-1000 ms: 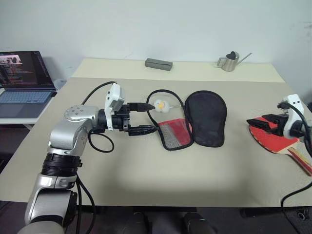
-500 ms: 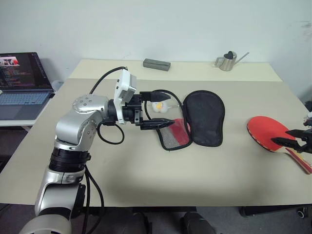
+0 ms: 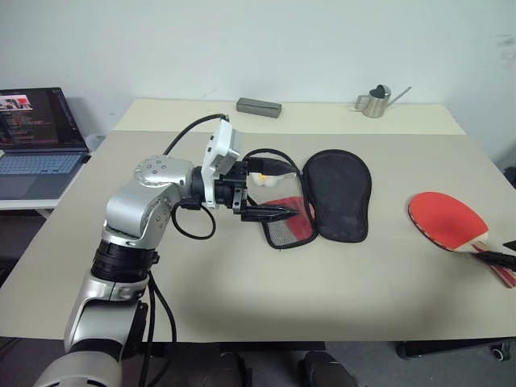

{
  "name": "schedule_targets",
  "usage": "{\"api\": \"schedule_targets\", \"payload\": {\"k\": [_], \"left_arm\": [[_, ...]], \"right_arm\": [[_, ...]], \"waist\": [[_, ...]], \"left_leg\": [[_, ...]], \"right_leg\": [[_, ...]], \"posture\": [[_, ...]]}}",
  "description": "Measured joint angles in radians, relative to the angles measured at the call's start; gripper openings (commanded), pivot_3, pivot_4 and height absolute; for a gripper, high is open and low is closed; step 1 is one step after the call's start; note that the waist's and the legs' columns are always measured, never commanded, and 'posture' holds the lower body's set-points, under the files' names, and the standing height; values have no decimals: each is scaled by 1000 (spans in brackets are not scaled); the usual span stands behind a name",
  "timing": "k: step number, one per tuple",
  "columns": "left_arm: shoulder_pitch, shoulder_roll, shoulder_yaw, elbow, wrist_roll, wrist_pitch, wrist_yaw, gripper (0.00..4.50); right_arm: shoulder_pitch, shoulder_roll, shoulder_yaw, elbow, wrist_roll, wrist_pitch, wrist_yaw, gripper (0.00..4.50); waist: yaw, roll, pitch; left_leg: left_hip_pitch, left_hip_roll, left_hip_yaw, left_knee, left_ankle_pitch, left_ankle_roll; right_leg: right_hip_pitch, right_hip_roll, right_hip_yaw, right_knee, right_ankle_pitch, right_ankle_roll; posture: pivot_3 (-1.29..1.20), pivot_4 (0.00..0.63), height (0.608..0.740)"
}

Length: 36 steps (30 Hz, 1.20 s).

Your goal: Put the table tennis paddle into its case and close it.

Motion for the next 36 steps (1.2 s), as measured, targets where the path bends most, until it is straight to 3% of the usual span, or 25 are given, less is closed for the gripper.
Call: {"api": "schedule_targets", "payload": {"k": [15, 18, 27, 36], "left_arm": [[0, 9, 0, 2, 4, 0, -10, 4500], [0, 12, 1, 2, 5, 0, -3, 4500], [16, 47, 21, 3, 7, 0, 18, 4500], [102, 111, 100, 1, 8, -22, 53, 4500]], "right_arm": [[-123, 60, 38, 182, -73, -66, -35, 4477], [-134, 76, 34, 190, -72, -71, -43, 3884], [-117, 110, 14, 164, -69, -78, -46, 1226], [-72, 131, -26, 67, -38, -27, -81, 1065]], "waist": [[-7, 0, 0], [-18, -1, 0], [-26, -7, -4], [-33, -9, -6]], "left_leg": [[4, 0, -1, 0, 0, 0], [8, 0, -1, 0, 0, 0], [10, 1, -1, 0, 0, 0], [12, 1, 0, -2, 0, 0]], "right_leg": [[5, 0, 0, -1, 0, 0], [10, 0, 0, -2, 0, 0], [12, 0, 0, -2, 0, 0], [12, 0, 1, -2, 0, 0]], "posture": [[0, 150, 740], [0, 150, 740], [0, 150, 740], [0, 150, 740]]}}
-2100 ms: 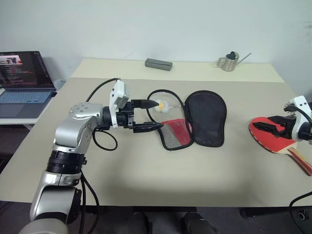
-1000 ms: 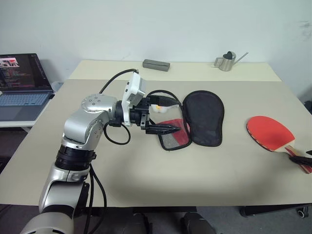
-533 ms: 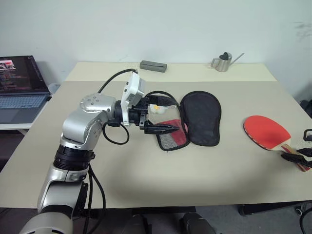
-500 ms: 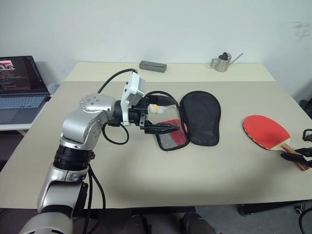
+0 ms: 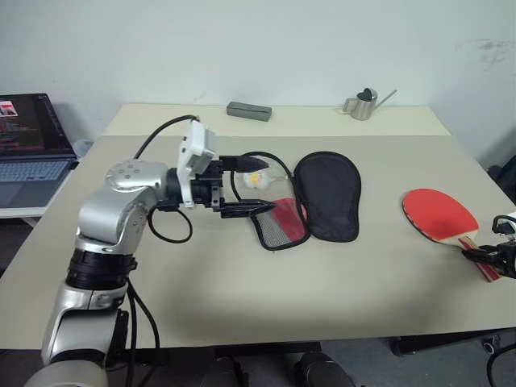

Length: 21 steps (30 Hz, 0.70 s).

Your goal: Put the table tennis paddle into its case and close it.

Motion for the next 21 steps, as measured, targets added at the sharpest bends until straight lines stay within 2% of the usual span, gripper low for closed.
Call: {"api": "schedule_targets", "payload": {"k": [8, 16, 21], "left_arm": [[108, 31, 67, -17, -1, -1, 66, 4500], [136, 32, 69, -46, -1, -2, 86, 4500], [138, 35, 69, -45, 0, -12, 84, 4500]], "right_arm": [[34, 45, -37, -246, 66, 178, -63, 1065], [-12, 109, -66, -509, 126, 413, -245, 1065], [-16, 192, -80, -767, 169, 606, -368, 1065]], "waist": [[4, 6, 3], [13, 6, 3], [10, 6, 3]], "left_leg": [[-2, -1, 1, 0, 0, 0], [-5, -1, 0, 0, 0, 0], [-6, 0, 0, 0, 0, 0]], "right_leg": [[-3, -1, 1, 1, -1, 1], [-5, -1, -1, 1, -1, 0], [-6, -1, -1, 2, -1, 0]], "posture": [[0, 150, 740], [0, 150, 740], [0, 150, 740]]}}
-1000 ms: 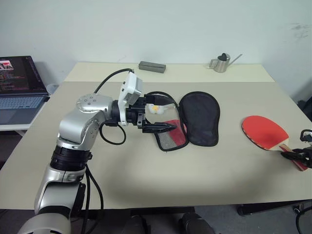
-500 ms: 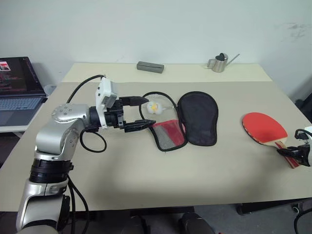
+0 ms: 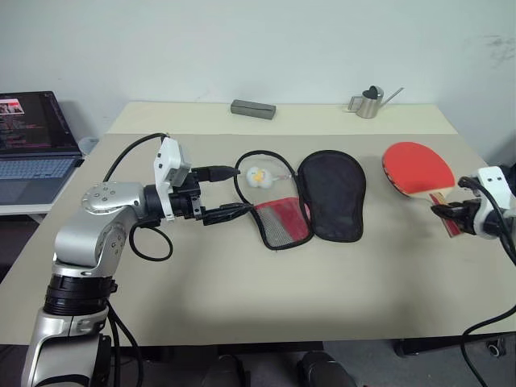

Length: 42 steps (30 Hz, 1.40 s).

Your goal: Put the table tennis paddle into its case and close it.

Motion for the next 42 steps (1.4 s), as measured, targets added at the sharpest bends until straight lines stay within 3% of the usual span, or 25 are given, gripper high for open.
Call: {"api": "schedule_targets", "payload": {"k": [5, 11, 17, 26, 42], "left_arm": [[-1, 4, -1, 1, 2, -6, -6, 4500], [-12, 9, -5, 44, 35, -39, -14, 4500], [-10, 23, 1, 76, 48, -94, -31, 4500], [0, 29, 9, 123, 57, -136, -48, 4500], [-171, 12, -29, 151, 73, -123, -66, 4500]], "right_arm": [[-81, 199, -50, -211, 78, 261, -173, 1065], [-181, 522, -176, -438, 94, 592, -402, 1065], [-270, 709, -264, -494, 11, 701, -577, 1065], [-262, 824, -206, -527, -74, 670, -691, 1065], [-163, 809, -29, -308, -119, 368, -704, 1065]], "waist": [[-1, 0, 0], [13, 0, 0], [25, 1, 0], [24, 0, 0], [20, 0, 0]], "left_leg": [[-4, 0, -1, 0, 0, 0], [-10, 0, -1, 0, 0, 0], [-10, 0, 1, 0, 0, 0], [-11, 0, 1, 0, 0, 0], [-10, 0, 1, 0, 0, 0]], "right_leg": [[-4, 0, -1, 1, 0, 0], [-11, 0, -1, 3, 0, 0], [-14, 0, 0, 6, 0, -1], [-15, 0, -1, 7, -1, -2], [-15, 0, -1, 7, -1, -2]], "posture": [[0, 150, 740], [0, 150, 740], [0, 150, 740], [0, 150, 740], [0, 150, 740]]}}
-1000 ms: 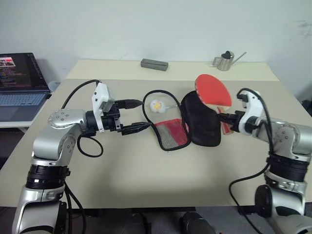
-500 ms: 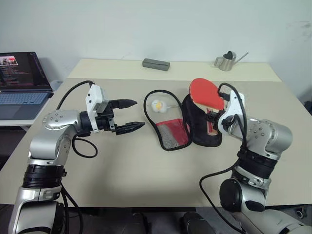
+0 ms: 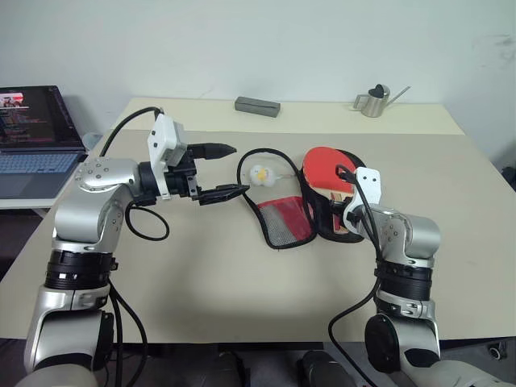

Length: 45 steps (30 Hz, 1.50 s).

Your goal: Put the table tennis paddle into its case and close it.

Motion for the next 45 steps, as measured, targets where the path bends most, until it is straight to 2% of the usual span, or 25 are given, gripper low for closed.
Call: {"api": "schedule_targets", "payload": {"k": [10, 19, 38, 45], "left_arm": [[-9, -1, 0, 12, 1, -2, -1, 4500], [-9, -1, 0, 13, 1, -5, -3, 4500], [-5, -1, 0, 8, 0, -2, 1, 4500], [1, -4, 0, 6, 0, 5, 2, 4500]], "right_arm": [[15, -32, 36, 33, -5, -46, -2, 1065], [70, -64, 47, -28, -4, -37, 2, 1065], [61, -55, 77, 19, -5, -73, -1, 1065], [57, -15, 69, 22, -1, -77, -19, 3269]], "waist": [[-2, 0, 0], [-1, 0, 0], [-7, -2, -1], [-18, -2, -1]], "left_leg": [[0, 0, 0, 0, 0, 0], [0, 0, 0, 0, 0, 0], [0, 0, 0, 0, 0, 0], [0, 0, -1, 0, 0, 0]], "right_leg": [[0, 0, 0, 0, 0, 0], [0, 0, 0, 0, 0, 0], [0, 0, 0, 0, 0, 0], [0, 0, 0, 0, 0, 0]], "posture": [[0, 150, 740], [0, 150, 740], [0, 150, 740], [0, 150, 740]]}}
